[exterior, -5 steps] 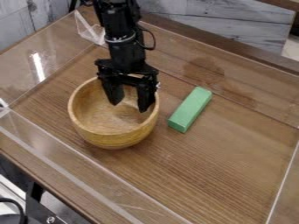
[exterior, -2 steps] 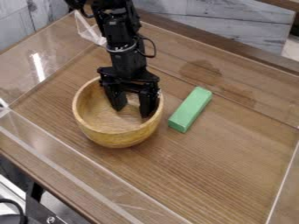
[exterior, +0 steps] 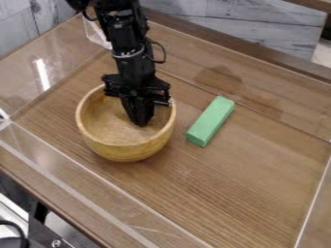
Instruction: Remove the green block from inside the brown bowl and put it on the table
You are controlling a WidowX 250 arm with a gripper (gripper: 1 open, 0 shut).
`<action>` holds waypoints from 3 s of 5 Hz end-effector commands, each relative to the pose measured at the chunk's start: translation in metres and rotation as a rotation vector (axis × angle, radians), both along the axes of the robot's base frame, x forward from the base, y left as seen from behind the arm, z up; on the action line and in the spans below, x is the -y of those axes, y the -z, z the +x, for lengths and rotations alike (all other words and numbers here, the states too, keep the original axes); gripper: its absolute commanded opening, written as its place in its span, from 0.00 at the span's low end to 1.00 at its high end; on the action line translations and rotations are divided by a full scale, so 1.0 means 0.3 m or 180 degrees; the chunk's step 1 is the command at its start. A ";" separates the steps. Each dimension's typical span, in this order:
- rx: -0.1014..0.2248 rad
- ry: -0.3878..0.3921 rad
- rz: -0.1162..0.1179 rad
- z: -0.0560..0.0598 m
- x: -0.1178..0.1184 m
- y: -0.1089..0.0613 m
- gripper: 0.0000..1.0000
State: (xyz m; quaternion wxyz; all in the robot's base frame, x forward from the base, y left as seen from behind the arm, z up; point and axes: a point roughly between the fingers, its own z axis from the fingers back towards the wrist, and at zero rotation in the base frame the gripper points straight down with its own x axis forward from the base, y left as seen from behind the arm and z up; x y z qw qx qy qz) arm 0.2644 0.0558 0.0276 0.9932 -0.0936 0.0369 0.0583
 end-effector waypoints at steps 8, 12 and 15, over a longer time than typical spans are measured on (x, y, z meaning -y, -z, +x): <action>-0.0606 0.0264 -0.0100 -0.073 0.146 -0.111 0.00; -0.0715 0.0484 -0.0150 -0.070 0.239 -0.164 0.00; -0.0651 0.0690 -0.0149 -0.014 0.286 -0.214 0.00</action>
